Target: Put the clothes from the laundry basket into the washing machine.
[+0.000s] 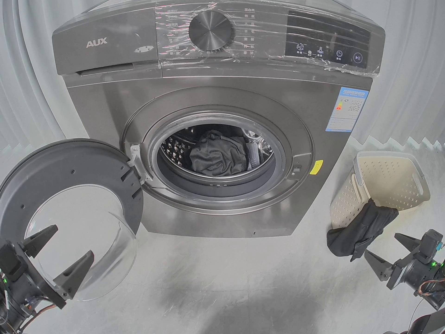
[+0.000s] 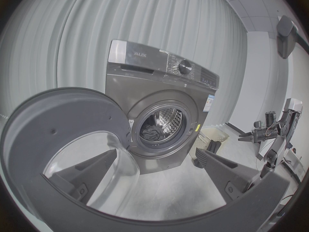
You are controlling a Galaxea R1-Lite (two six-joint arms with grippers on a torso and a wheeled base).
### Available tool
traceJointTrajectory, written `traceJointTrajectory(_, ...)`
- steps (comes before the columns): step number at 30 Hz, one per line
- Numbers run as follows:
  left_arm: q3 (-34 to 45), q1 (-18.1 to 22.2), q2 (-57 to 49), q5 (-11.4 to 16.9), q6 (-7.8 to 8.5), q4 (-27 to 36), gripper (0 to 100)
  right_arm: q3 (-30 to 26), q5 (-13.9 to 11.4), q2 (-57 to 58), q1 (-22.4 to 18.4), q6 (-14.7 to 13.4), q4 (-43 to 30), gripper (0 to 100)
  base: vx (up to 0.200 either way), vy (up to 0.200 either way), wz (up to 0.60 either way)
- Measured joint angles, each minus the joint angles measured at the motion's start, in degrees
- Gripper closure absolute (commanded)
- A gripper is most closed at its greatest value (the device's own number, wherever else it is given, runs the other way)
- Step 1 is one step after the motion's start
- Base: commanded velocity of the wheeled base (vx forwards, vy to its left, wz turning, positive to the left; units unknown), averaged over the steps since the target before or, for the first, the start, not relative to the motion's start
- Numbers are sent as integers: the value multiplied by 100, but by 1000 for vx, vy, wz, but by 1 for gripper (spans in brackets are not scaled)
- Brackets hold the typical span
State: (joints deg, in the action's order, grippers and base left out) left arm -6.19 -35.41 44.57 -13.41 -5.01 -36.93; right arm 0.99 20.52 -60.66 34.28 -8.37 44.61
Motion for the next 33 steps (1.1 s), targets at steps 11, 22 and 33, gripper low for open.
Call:
traceJointTrajectory(11,166,957,-1943,268,118,868,0,0,-21,2120,-1351,228,-1601,0,-18,0,0)
traceJointTrajectory(22,499,1880,-3252,461,91,2232,0,2,-1042,4614,-2415,661,-3930,0,0,0,0)
traceJointTrajectory(33,518,3056,-3912,523,124,3193,0,2,-1631,5438,-2776,996,-4080,0,0,0,0)
